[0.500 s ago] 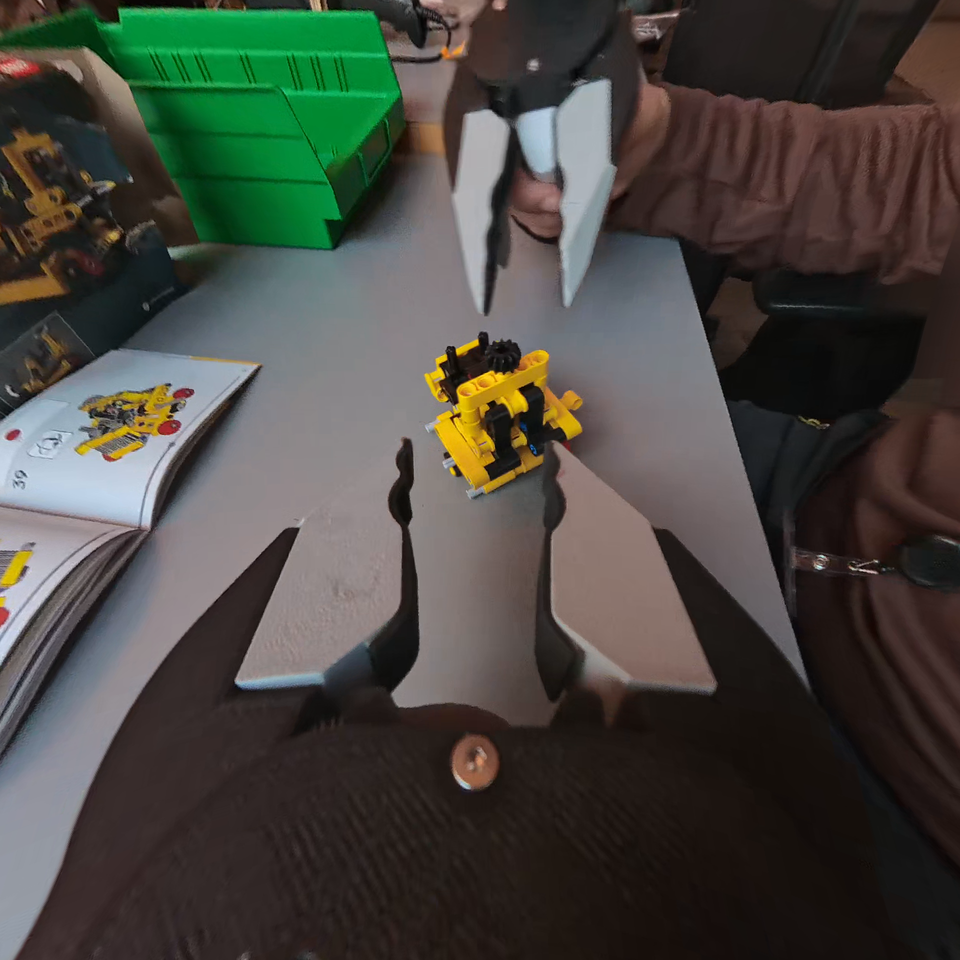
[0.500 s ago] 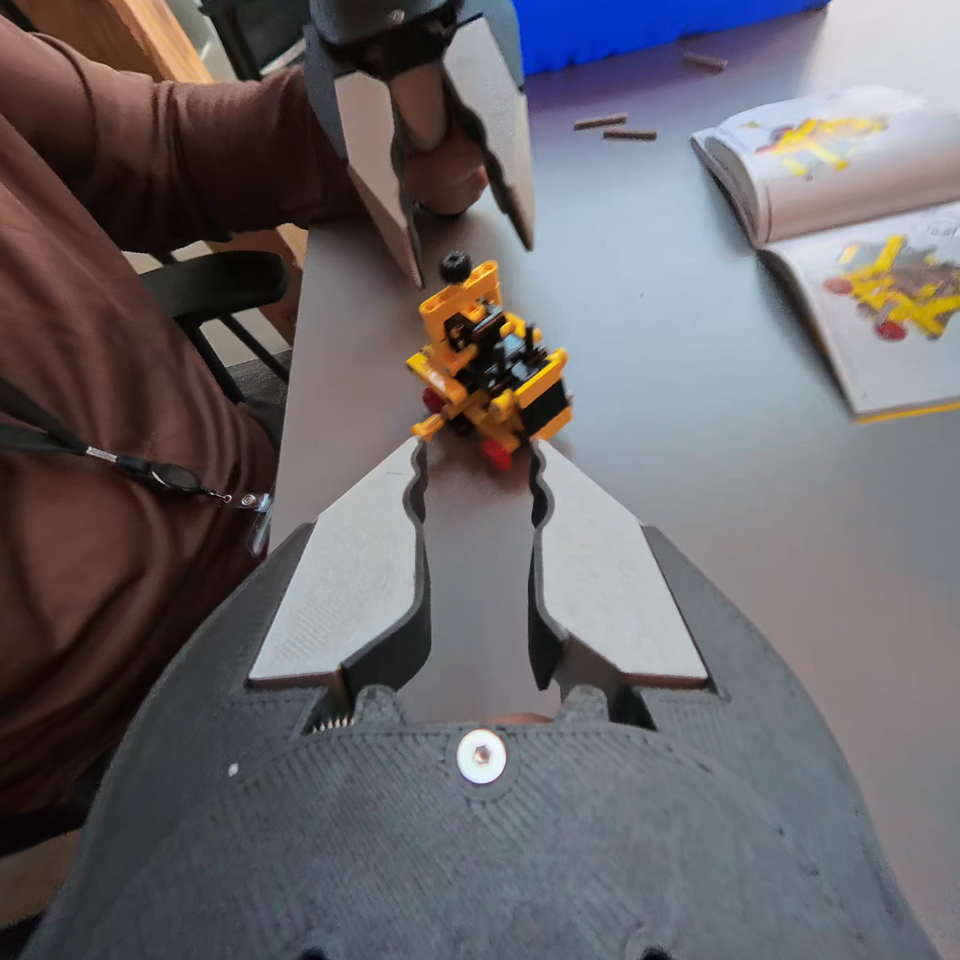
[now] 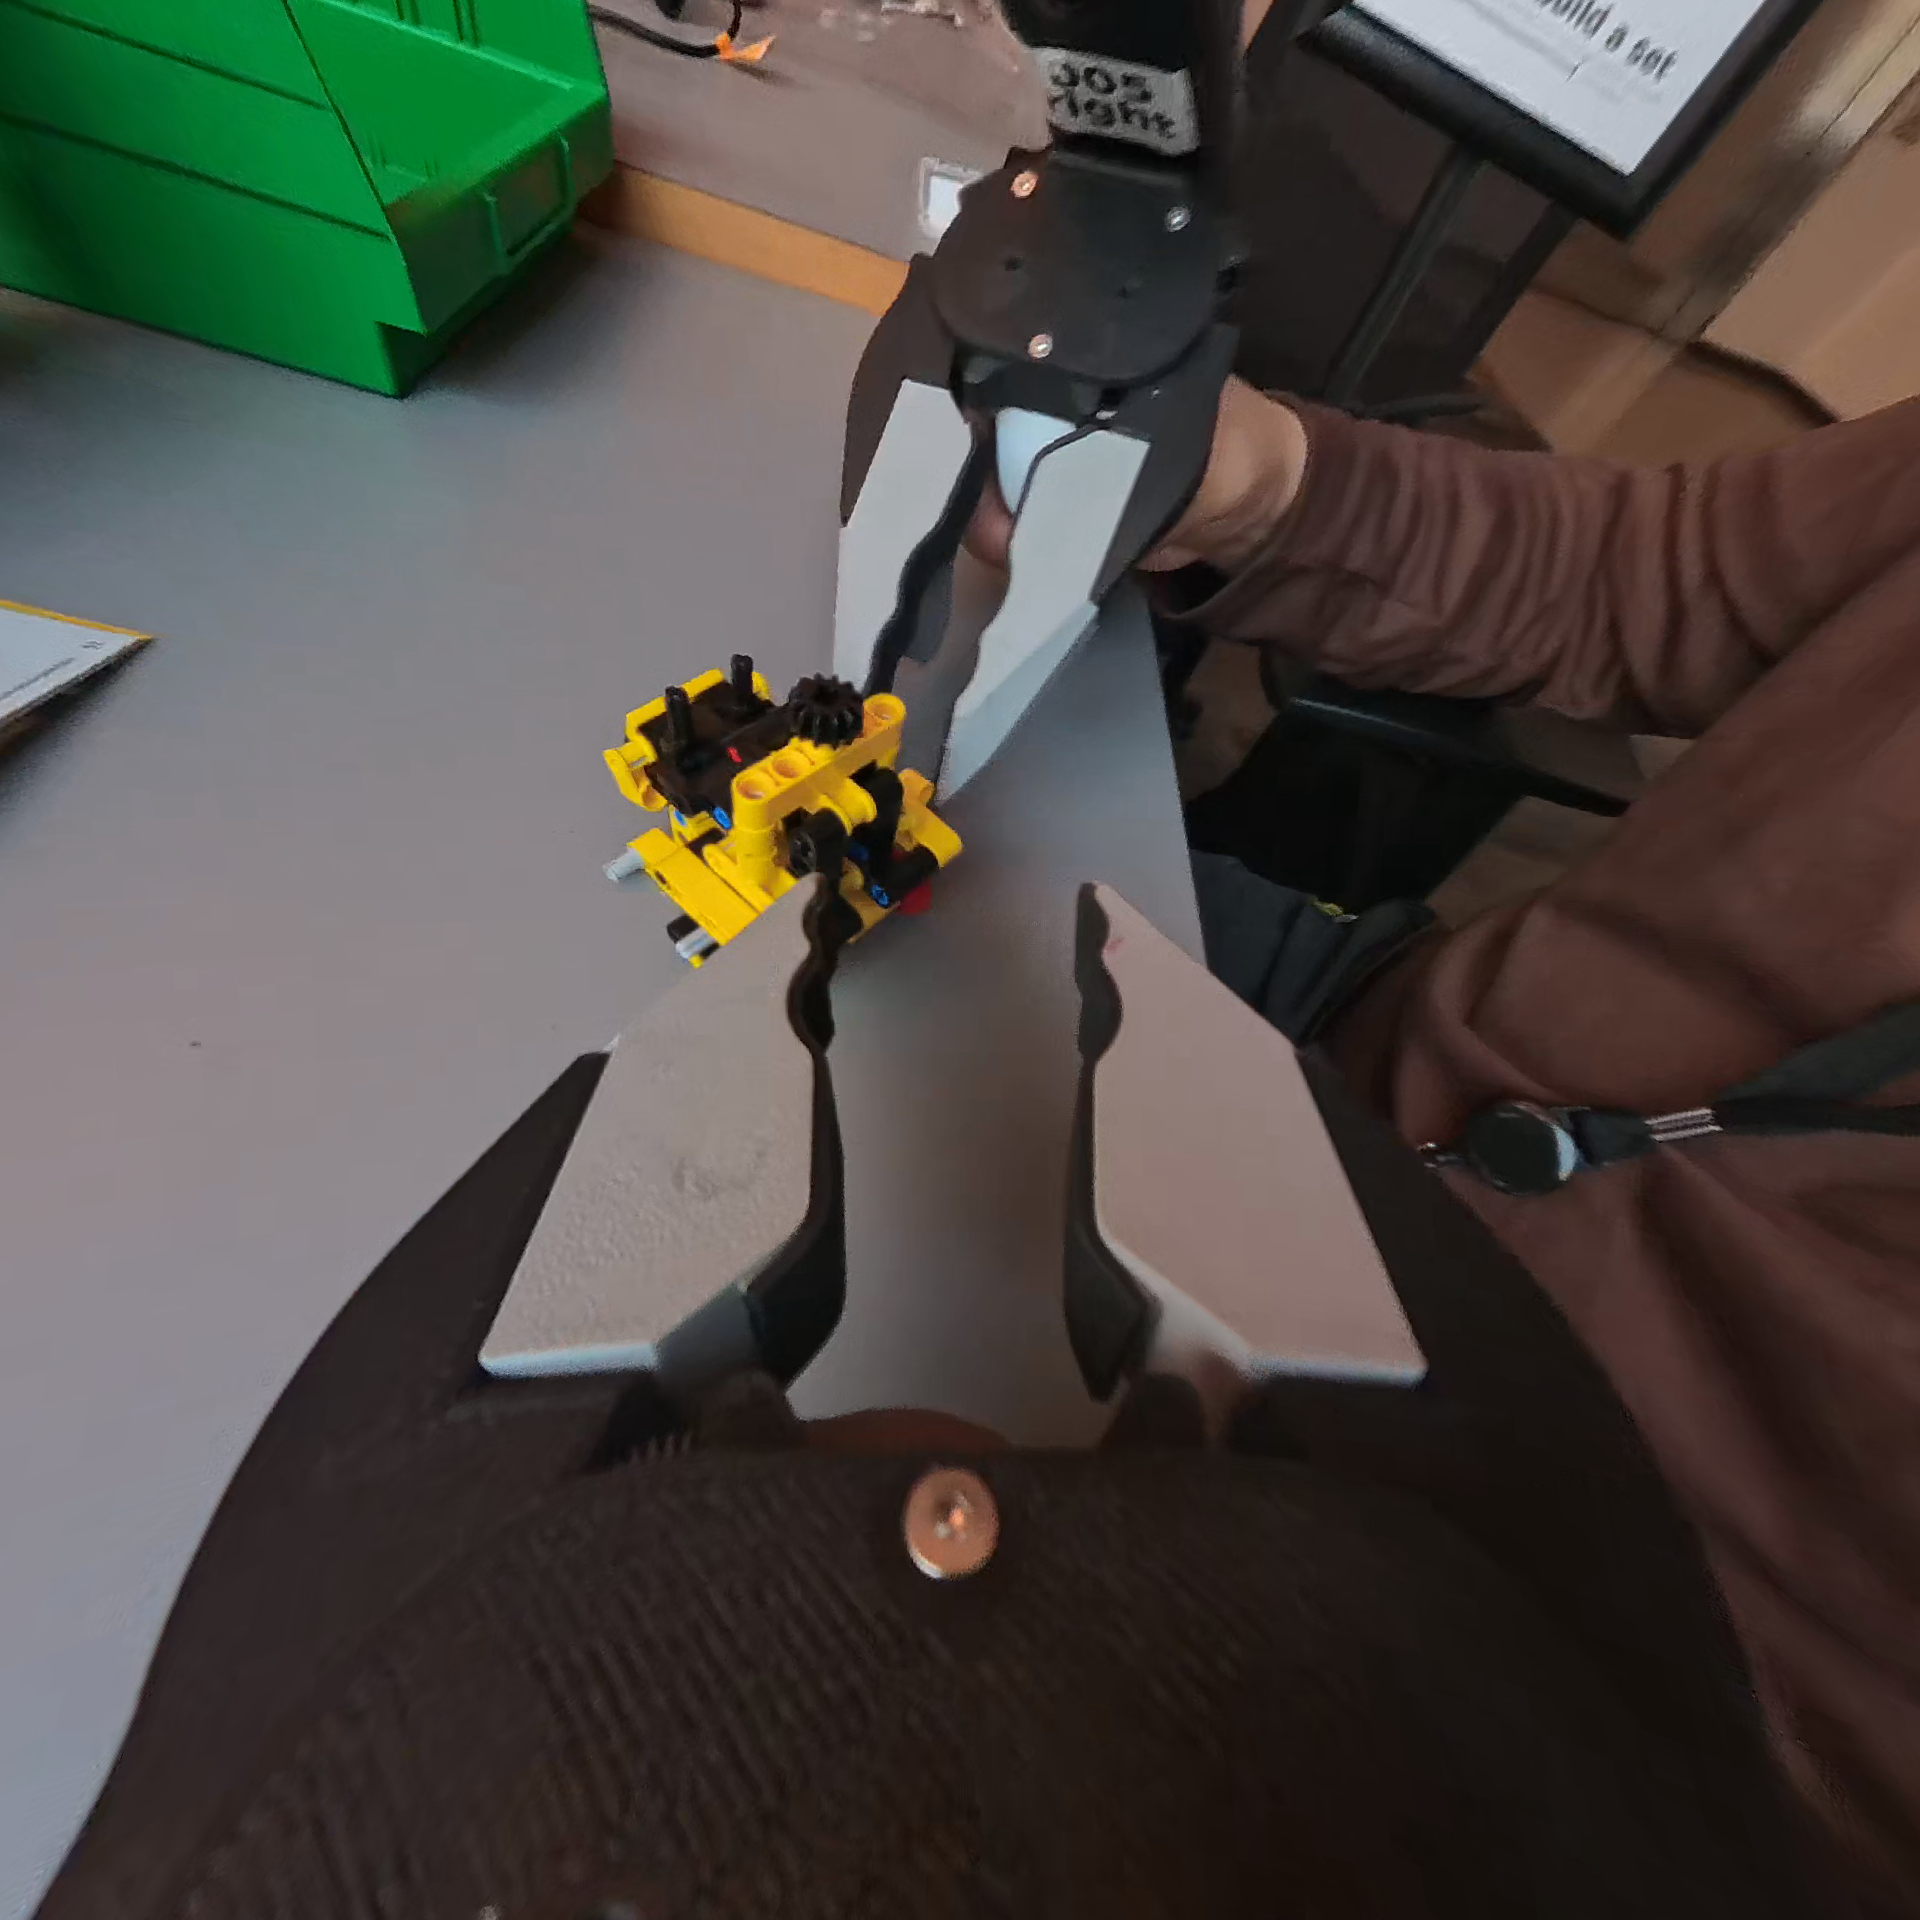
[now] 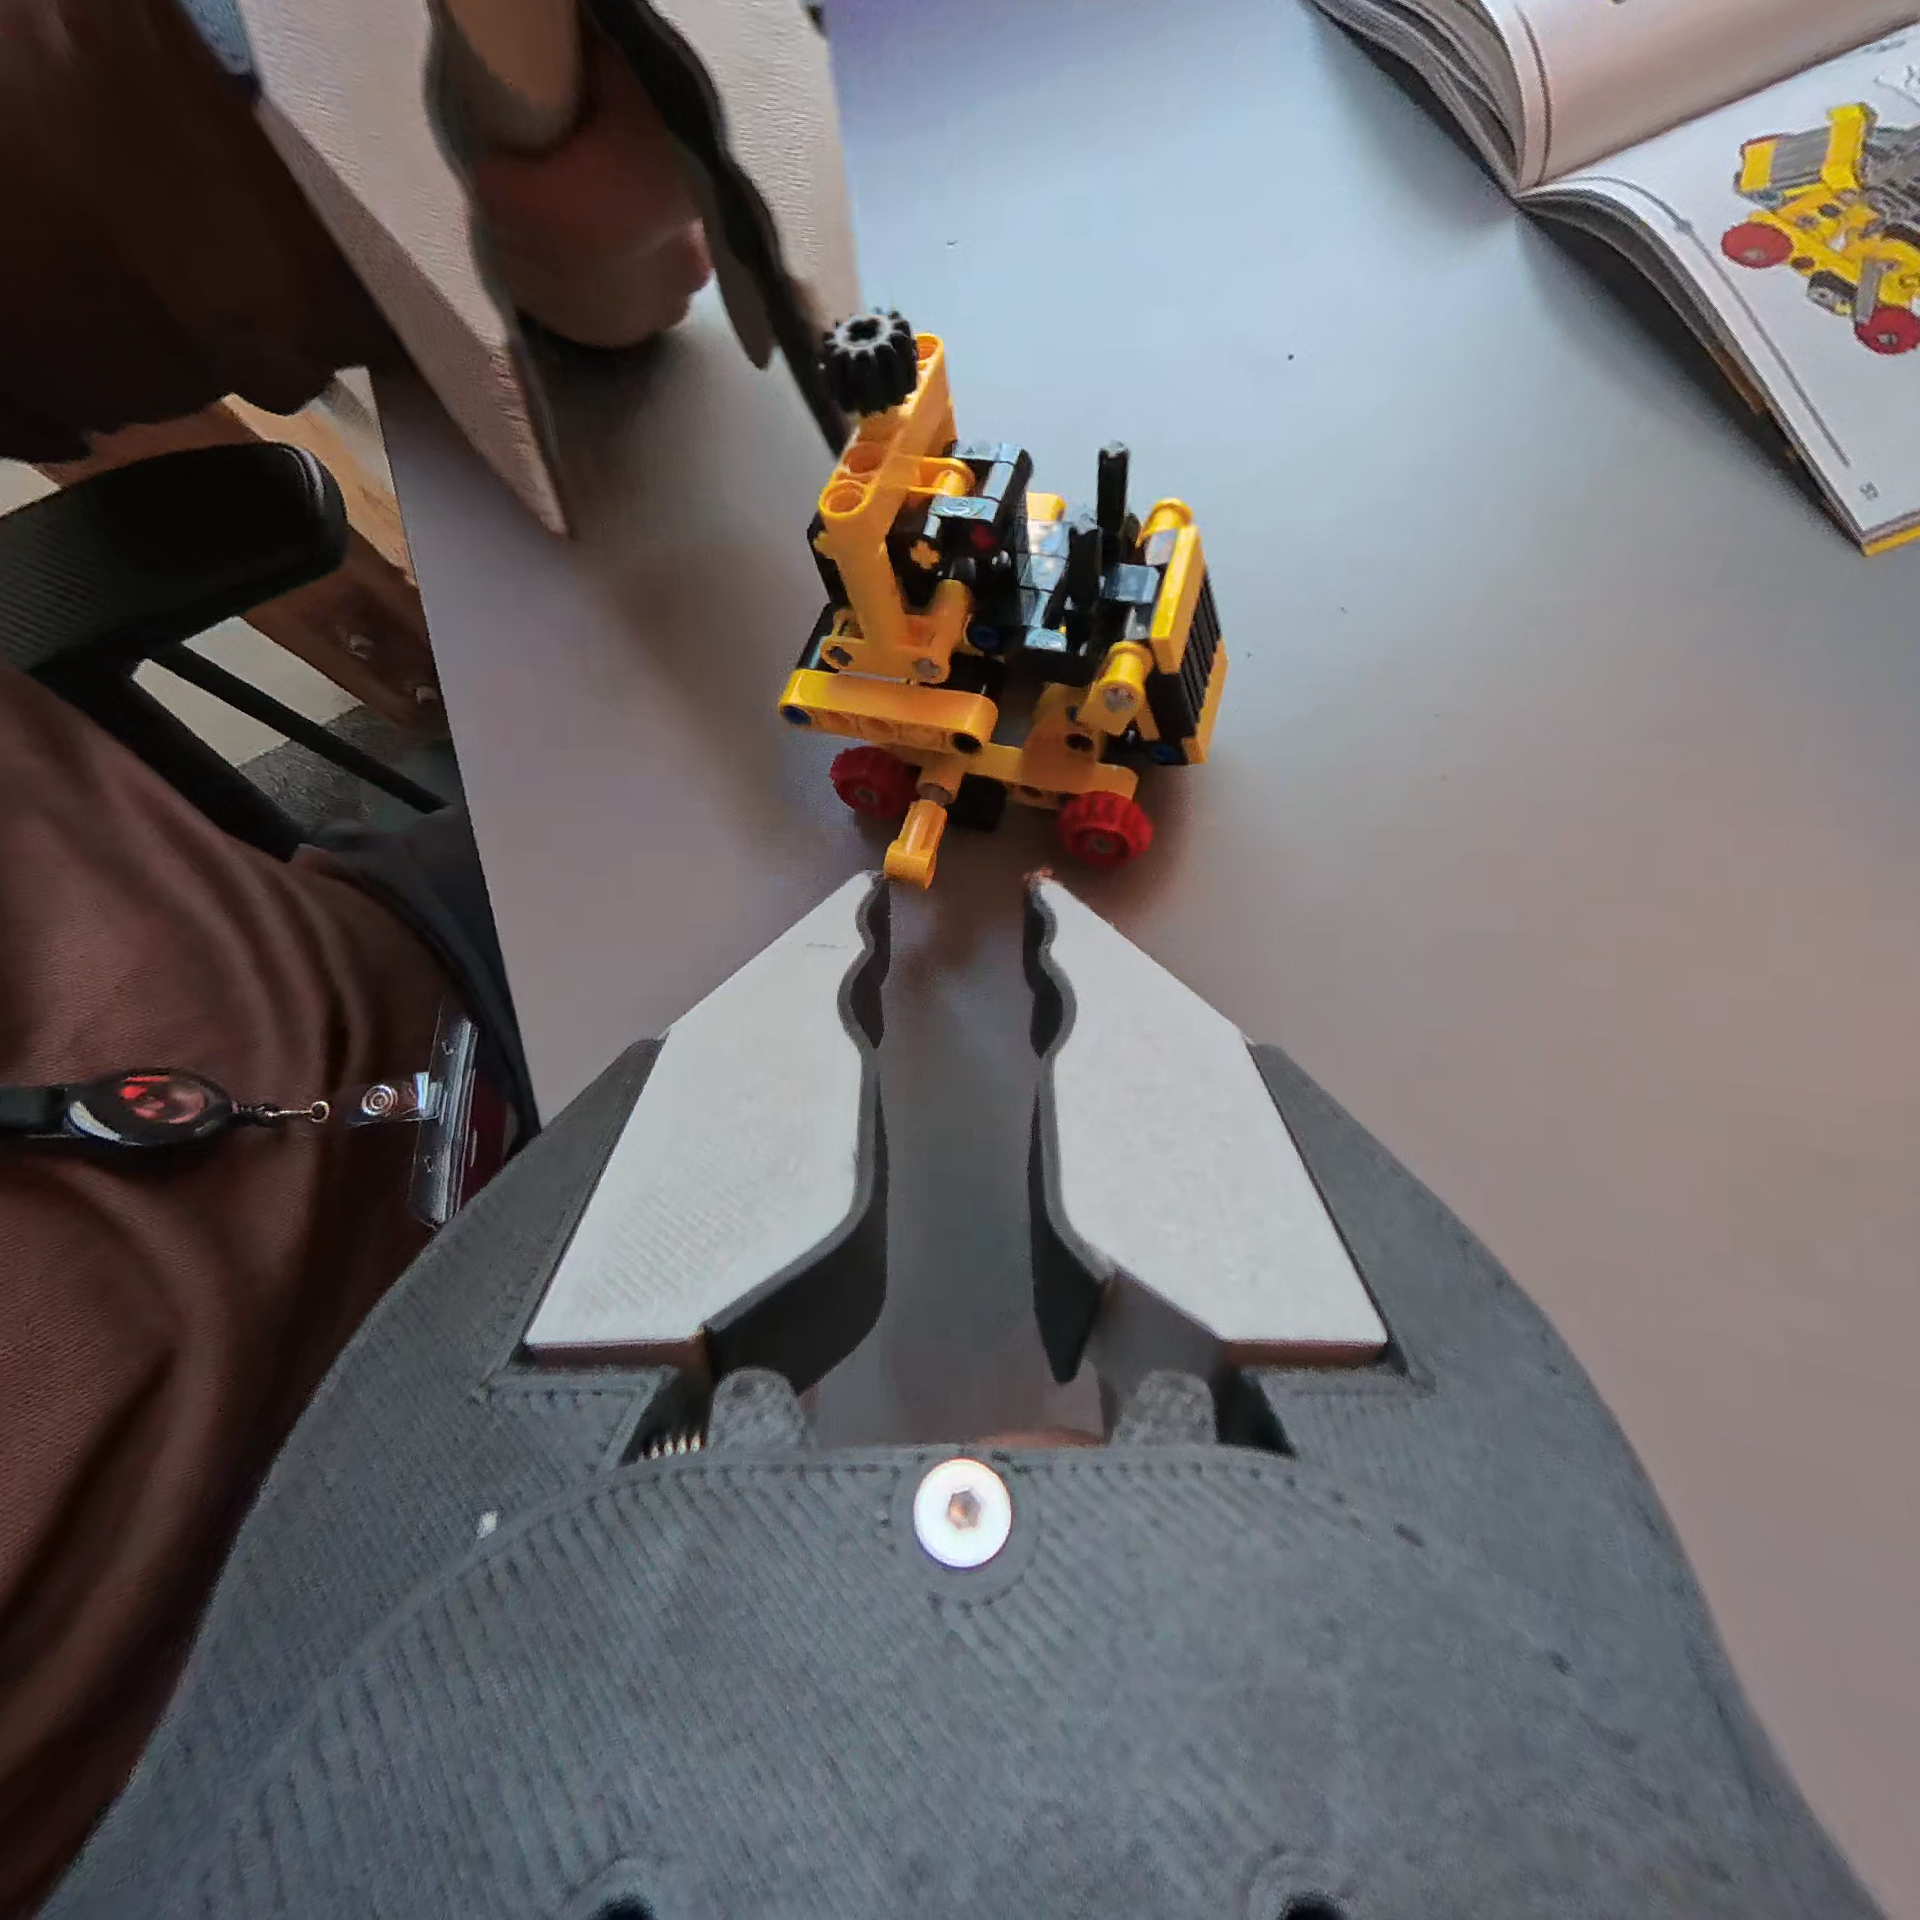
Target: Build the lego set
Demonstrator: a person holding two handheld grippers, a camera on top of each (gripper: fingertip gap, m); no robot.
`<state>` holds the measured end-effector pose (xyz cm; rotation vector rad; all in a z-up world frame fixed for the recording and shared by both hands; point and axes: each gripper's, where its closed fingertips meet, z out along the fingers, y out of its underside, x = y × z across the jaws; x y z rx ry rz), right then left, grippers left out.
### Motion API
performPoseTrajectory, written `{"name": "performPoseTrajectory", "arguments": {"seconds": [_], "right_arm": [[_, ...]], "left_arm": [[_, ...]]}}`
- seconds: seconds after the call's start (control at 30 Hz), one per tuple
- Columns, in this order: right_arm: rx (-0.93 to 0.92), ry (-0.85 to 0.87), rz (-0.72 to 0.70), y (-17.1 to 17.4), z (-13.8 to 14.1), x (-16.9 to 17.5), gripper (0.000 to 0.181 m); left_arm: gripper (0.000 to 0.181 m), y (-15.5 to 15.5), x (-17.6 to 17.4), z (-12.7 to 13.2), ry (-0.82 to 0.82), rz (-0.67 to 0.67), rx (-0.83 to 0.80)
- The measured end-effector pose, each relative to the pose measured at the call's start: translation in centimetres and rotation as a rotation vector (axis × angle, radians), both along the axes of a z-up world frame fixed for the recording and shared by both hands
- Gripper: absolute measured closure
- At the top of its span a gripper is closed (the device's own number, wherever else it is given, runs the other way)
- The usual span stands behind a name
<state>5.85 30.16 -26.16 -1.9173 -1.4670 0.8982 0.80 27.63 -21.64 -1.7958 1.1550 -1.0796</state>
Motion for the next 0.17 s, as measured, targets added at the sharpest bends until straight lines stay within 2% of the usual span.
{"name": "performPoseTrajectory", "arguments": {"seconds": [0.1, 0.17], "right_arm": [[0.019, -0.023, -0.04, 1.1, -0.3, 0.8, 0.17], [0.031, -0.035, -0.058, 1.7, -0.4, 1.2, 0.172]], "left_arm": [[0.141, 1.0, -1.7, -0.3, 0.026, 0.052, 0.015], [0.152, 2.7, -3.3, -0.6, 0.069, 0.119, 0.061]]}}
